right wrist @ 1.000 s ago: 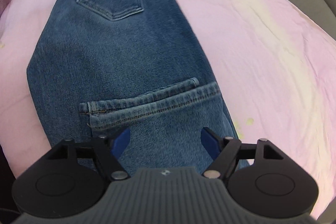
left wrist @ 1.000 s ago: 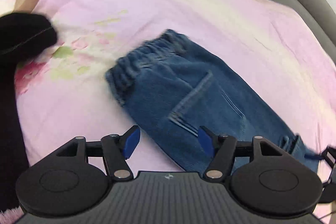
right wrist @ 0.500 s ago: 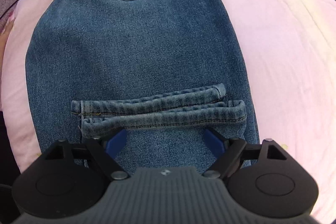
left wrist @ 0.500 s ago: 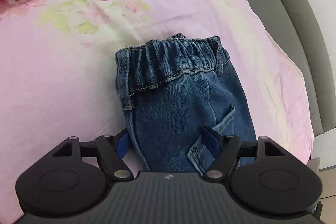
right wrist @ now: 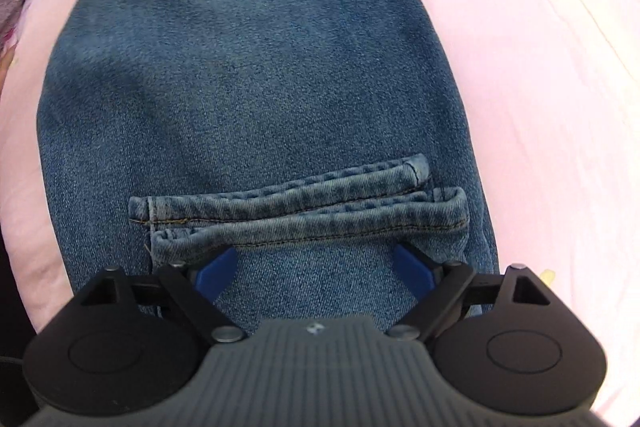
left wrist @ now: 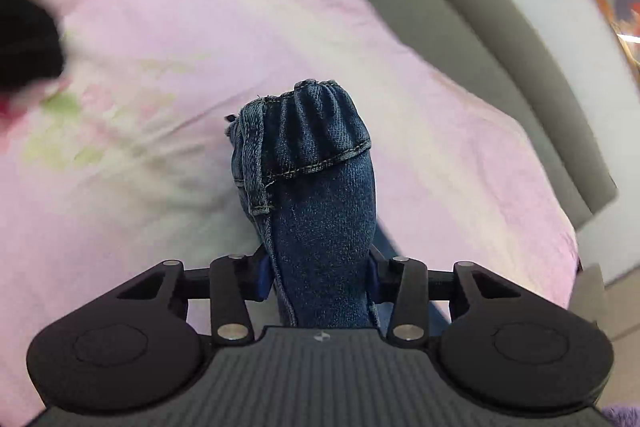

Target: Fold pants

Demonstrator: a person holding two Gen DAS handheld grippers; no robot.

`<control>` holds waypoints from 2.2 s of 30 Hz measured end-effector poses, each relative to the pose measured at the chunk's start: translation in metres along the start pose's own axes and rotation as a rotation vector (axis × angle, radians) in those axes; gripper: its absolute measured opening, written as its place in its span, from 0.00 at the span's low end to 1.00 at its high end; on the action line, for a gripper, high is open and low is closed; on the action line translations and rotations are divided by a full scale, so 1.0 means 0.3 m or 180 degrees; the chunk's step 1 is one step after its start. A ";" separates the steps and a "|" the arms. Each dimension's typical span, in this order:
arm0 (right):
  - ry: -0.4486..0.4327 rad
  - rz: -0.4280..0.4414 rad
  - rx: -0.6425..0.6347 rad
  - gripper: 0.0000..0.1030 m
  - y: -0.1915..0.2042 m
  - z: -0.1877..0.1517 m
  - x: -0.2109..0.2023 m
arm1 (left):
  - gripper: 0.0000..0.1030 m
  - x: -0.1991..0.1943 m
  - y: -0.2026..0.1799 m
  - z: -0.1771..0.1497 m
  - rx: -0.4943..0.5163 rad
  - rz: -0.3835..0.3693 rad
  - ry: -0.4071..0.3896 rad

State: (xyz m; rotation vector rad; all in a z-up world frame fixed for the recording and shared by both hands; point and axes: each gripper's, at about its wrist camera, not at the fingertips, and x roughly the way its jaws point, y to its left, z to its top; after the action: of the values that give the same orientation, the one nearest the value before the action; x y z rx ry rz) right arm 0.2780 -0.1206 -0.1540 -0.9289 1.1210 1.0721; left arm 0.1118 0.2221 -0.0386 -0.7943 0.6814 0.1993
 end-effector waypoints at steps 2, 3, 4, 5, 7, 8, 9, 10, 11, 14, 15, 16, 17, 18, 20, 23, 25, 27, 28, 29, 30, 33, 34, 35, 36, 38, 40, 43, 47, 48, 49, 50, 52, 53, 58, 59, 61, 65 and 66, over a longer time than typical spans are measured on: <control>-0.0031 -0.0061 0.0073 0.81 0.013 -0.013 0.004 | 0.46 -0.039 -0.106 0.004 0.0255 -0.0094 -0.0066; -0.0059 -0.0086 0.0124 0.81 0.018 -0.023 0.007 | 0.46 -0.058 -0.166 0.004 0.0403 -0.0140 -0.0091; -0.0093 -0.0102 0.0187 0.81 0.017 -0.034 0.003 | 0.45 -0.075 -0.220 0.000 0.0541 -0.0167 -0.0110; -0.0136 -0.0117 0.0248 0.81 0.019 -0.047 -0.005 | 0.45 -0.089 -0.284 -0.005 0.0701 -0.0187 -0.0134; -0.0276 -0.0148 0.0390 0.76 0.018 -0.079 -0.039 | 0.45 -0.109 -0.392 -0.026 0.0993 -0.0205 -0.0169; -0.0366 -0.0168 0.0490 0.72 0.016 -0.100 -0.064 | 0.45 -0.121 -0.447 -0.042 0.1147 -0.0206 -0.0176; -0.0464 -0.0191 0.0583 0.71 0.015 -0.123 -0.090 | 0.45 -0.126 -0.504 -0.059 0.1297 -0.0211 -0.0179; -0.0566 -0.0212 0.0676 0.71 0.014 -0.157 -0.118 | 0.45 -0.131 -0.565 -0.091 0.1465 -0.0226 -0.0182; -0.0628 -0.0247 0.0748 0.71 0.014 -0.189 -0.147 | 0.45 -0.137 -0.613 -0.114 0.1602 -0.0238 -0.0180; -0.0681 -0.0319 0.1055 0.71 0.002 -0.304 -0.221 | 0.44 -0.138 -0.775 -0.222 0.2091 -0.0285 -0.0169; -0.0690 -0.0318 0.1236 0.71 -0.010 -0.351 -0.247 | 0.44 -0.134 -0.822 -0.260 0.2234 -0.0303 -0.0154; -0.0710 -0.0312 0.1430 0.71 -0.025 -0.402 -0.271 | 0.44 -0.127 -0.867 -0.304 0.2384 -0.0318 -0.0138; -0.0744 -0.0295 0.1632 0.71 -0.040 -0.459 -0.294 | 0.44 -0.109 -0.914 -0.357 0.2566 -0.0316 -0.0115; -0.0787 -0.0274 0.1805 0.71 -0.047 -0.516 -0.308 | 0.44 -0.097 -0.955 -0.400 0.2710 -0.0299 -0.0090; -0.0867 -0.0267 0.2051 0.71 -0.050 -0.614 -0.340 | 0.43 -0.046 -1.036 -0.490 0.2979 -0.0315 0.0008; -0.0895 -0.0310 0.2325 0.71 -0.035 -0.738 -0.378 | 0.42 0.044 -1.128 -0.616 0.3252 -0.0393 0.0281; -0.0867 -0.0330 0.2414 0.71 -0.034 -0.810 -0.391 | 0.42 0.101 -1.168 -0.707 0.3415 -0.0441 0.0509; -0.0832 -0.0350 0.2483 0.71 -0.023 -0.867 -0.394 | 0.42 0.160 -1.190 -0.789 0.3519 -0.0467 0.0769; -0.0835 -0.0339 0.2512 0.71 -0.016 -0.891 -0.394 | 0.41 0.191 -1.197 -0.834 0.3588 -0.0477 0.0903; -0.0841 -0.0343 0.2541 0.71 -0.008 -0.911 -0.394 | 0.41 0.217 -1.198 -0.882 0.3683 -0.0470 0.1003; -0.0843 -0.0371 0.2578 0.71 -0.001 -0.932 -0.394 | 0.41 0.235 -1.196 -0.935 0.3800 -0.0448 0.1057; -0.0857 -0.0403 0.2615 0.71 0.026 -0.973 -0.396 | 0.42 0.270 -1.190 -1.040 0.4098 -0.0388 0.1131; -0.0850 -0.0409 0.2612 0.71 0.034 -0.984 -0.397 | 0.44 0.285 -1.192 -1.053 0.4168 -0.0387 0.1192; -0.0825 -0.0412 0.2612 0.71 0.040 -0.991 -0.395 | 0.46 0.293 -1.190 -1.066 0.4232 -0.0396 0.1252; -0.0786 -0.0404 0.2609 0.71 0.043 -0.994 -0.393 | 0.47 0.292 -1.183 -1.084 0.4308 -0.0408 0.1324; -0.0736 -0.0403 0.2604 0.71 0.053 -0.994 -0.383 | 0.53 0.319 -1.182 -1.087 0.4374 -0.0463 0.1465; -0.0685 -0.0378 0.2594 0.71 0.067 -0.993 -0.371 | 0.57 0.337 -1.175 -1.081 0.4327 -0.0525 0.1593; -0.0626 -0.0403 0.2551 0.71 0.072 -0.985 -0.386 | 0.74 0.341 -1.155 -1.021 0.3846 -0.0907 0.1886; -0.0644 -0.0408 0.2581 0.72 0.088 -0.964 -0.443 | 0.75 0.297 -1.113 -0.948 0.3494 -0.1047 0.1890; -0.0672 -0.0396 0.2617 0.72 0.085 -0.958 -0.461 | 0.75 0.280 -1.101 -0.937 0.3562 -0.1040 0.1833; -0.0718 -0.0370 0.2651 0.72 0.081 -0.952 -0.478 | 0.75 0.256 -1.079 -0.924 0.3605 -0.1036 0.1812; -0.0777 -0.0345 0.2693 0.72 0.076 -0.943 -0.493 | 0.75 0.239 -1.060 -0.904 0.3636 -0.1007 0.1795; -0.0897 -0.0314 0.2791 0.72 0.068 -0.938 -0.530 | 0.76 0.202 -1.015 -0.868 0.3761 -0.0903 0.1674; -0.0956 -0.0306 0.2839 0.72 0.058 -0.926 -0.537 | 0.78 0.189 -0.991 -0.851 0.3816 -0.0833 0.1605; -0.1165 -0.0192 0.3212 0.66 -0.009 -0.865 -0.507 | 0.80 0.150 -0.822 -0.747 0.3741 -0.0462 0.1408; -0.1198 -0.0157 0.3330 0.66 -0.028 -0.860 -0.494 | 0.80 0.161 -0.789 -0.733 0.3653 -0.0405 0.1403; -0.1265 -0.0064 0.3574 0.59 -0.063 -0.852 -0.473 | 0.80 0.150 -0.721 -0.711 0.3492 -0.0330 0.1376; -0.1316 -0.0086 0.3759 0.55 -0.124 -0.826 -0.425 | 0.81 0.137 -0.594 -0.720 0.3307 -0.0198 0.1386; -0.1297 -0.0096 0.3786 0.55 -0.137 -0.822 -0.417 | 0.81 0.140 -0.570 -0.728 0.3286 -0.0150 0.1390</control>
State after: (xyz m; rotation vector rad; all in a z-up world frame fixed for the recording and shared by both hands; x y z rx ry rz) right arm 0.2507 -0.3884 -0.0788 0.2114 1.1261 0.3699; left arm 0.1078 -0.0561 -0.0738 0.1564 1.0355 -0.3713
